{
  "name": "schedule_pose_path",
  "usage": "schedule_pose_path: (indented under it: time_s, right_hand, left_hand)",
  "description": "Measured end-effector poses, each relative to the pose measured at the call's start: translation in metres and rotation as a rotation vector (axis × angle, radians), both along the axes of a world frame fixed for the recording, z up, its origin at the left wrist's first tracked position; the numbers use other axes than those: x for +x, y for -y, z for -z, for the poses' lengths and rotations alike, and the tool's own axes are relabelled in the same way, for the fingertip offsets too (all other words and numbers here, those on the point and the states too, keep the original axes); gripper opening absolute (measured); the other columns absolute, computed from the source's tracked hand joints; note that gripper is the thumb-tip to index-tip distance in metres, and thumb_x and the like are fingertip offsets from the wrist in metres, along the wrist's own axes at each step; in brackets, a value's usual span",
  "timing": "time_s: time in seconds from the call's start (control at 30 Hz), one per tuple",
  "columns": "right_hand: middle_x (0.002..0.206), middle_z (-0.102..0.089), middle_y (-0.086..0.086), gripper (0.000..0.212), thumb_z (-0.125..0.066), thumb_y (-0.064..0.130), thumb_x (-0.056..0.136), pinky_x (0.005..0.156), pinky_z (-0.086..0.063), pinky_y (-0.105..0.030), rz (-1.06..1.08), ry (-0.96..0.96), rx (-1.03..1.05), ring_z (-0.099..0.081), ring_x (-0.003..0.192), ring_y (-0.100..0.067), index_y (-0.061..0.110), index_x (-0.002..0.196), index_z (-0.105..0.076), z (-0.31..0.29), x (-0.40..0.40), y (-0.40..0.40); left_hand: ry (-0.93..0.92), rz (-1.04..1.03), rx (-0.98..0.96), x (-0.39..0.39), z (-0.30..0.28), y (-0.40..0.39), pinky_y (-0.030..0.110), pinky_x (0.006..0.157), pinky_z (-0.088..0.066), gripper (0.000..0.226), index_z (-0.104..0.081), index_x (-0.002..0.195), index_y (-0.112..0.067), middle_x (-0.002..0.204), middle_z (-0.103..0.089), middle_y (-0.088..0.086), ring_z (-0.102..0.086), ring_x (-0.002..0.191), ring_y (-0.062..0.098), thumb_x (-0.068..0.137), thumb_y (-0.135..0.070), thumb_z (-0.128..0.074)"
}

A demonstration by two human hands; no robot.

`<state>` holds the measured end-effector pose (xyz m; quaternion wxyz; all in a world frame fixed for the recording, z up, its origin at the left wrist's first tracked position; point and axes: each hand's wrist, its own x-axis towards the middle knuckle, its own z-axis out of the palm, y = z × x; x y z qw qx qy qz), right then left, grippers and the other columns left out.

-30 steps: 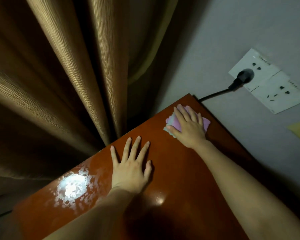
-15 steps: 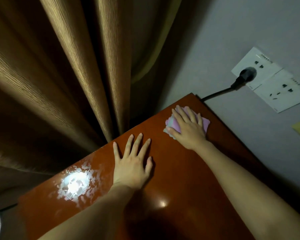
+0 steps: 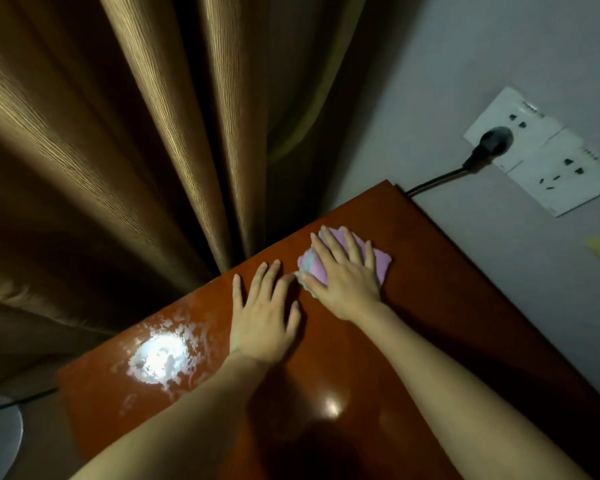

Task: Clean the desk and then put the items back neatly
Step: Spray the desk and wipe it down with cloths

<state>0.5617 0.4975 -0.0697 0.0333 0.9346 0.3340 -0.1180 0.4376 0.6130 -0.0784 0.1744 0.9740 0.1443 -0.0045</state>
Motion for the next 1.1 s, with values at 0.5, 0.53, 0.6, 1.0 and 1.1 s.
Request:
schedule_pose_path:
  time_s: [0.5,0.53,0.6,1.0,1.1]
  right_hand:
    - [0.16,0.006,0.002,0.084,-0.004,0.075,0.084,0.114,0.004,-0.055,-0.022,-0.026,0.041,0.011,0.146,-0.028,0.026,0.152,0.001,-0.001,-0.078,-0.066]
    - [0.16,0.008,0.004,0.089,0.005,0.077,0.079,0.114,0.007,-0.053,-0.081,-0.028,0.019,0.014,0.146,-0.026,0.027,0.152,0.004,-0.001,-0.086,-0.054]
    - [0.16,0.011,0.008,0.097,0.019,0.08,0.069,0.113,0.012,-0.049,-0.129,-0.031,0.012,0.02,0.144,-0.019,0.029,0.151,0.006,-0.002,-0.09,-0.028]
    - [0.161,0.003,-0.003,0.076,-0.017,0.065,0.093,0.113,0.002,-0.057,0.101,0.016,0.051,0.007,0.146,-0.032,0.021,0.152,0.001,0.0,-0.086,-0.105]
    - [0.16,-0.008,-0.002,0.081,-0.012,0.068,0.087,0.114,0.003,-0.053,-0.182,0.008,0.043,0.002,0.147,-0.03,0.021,0.152,-0.01,0.001,-0.12,-0.082]
  left_hand:
    - [-0.081,-0.234,0.145,-0.099,0.001,-0.057,0.044,0.103,-0.034,0.056,-0.056,0.128,-0.012,0.132,-0.056,0.009,-0.051,0.121,0.026,0.088,-0.044,-0.032]
    - [-0.092,-0.237,0.137,-0.106,0.001,-0.059,0.042,0.105,-0.029,0.056,-0.054,0.13,-0.014,0.134,-0.054,0.008,-0.049,0.124,0.026,0.089,-0.045,-0.031]
    - [-0.099,-0.265,0.102,-0.116,0.002,-0.062,0.041,0.109,-0.023,0.058,-0.05,0.134,-0.016,0.139,-0.05,0.006,-0.044,0.13,0.025,0.09,-0.047,-0.028]
    - [-0.089,-0.251,0.001,-0.12,-0.005,-0.066,0.034,0.114,-0.009,0.06,-0.035,0.144,-0.024,0.151,-0.032,-0.002,-0.026,0.14,0.018,0.091,-0.049,-0.025]
    - [-0.099,-0.217,0.04,-0.13,-0.014,-0.082,0.038,0.109,-0.026,0.055,-0.043,0.14,-0.02,0.144,-0.042,0.0,-0.036,0.133,0.019,0.09,-0.044,-0.039]
